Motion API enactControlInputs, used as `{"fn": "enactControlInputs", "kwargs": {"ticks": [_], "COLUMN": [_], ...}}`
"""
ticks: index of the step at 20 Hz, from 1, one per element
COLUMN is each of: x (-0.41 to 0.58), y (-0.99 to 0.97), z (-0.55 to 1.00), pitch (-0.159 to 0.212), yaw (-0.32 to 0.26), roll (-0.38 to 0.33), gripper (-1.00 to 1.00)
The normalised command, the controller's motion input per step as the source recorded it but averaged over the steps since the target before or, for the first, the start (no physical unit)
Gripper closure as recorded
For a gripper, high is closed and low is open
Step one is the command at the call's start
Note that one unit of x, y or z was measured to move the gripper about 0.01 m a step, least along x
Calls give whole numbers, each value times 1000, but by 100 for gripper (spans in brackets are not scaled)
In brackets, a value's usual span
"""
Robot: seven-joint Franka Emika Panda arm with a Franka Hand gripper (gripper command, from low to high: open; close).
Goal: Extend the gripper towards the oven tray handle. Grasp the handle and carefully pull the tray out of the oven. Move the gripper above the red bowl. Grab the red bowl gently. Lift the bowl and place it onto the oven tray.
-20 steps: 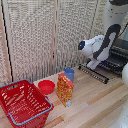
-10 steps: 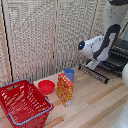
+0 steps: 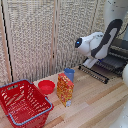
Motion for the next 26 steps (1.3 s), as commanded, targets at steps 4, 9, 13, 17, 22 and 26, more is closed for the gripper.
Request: {"fn": "enactControlInputs", "kwargs": {"ticks": [4,9,13,17,22,26], "x": [149,116,63,31,86,61], "y": [120,-1,0,20,233,446], "z": [-4,266,809,754,586,385], "pitch": [11,0,-6,32,29,4], "yaw": [29,0,11,8,-51,-118], "roll": [-38,-10,46,145,179,238], "gripper": [-100,-100,-100,-100,-100,-100]}}
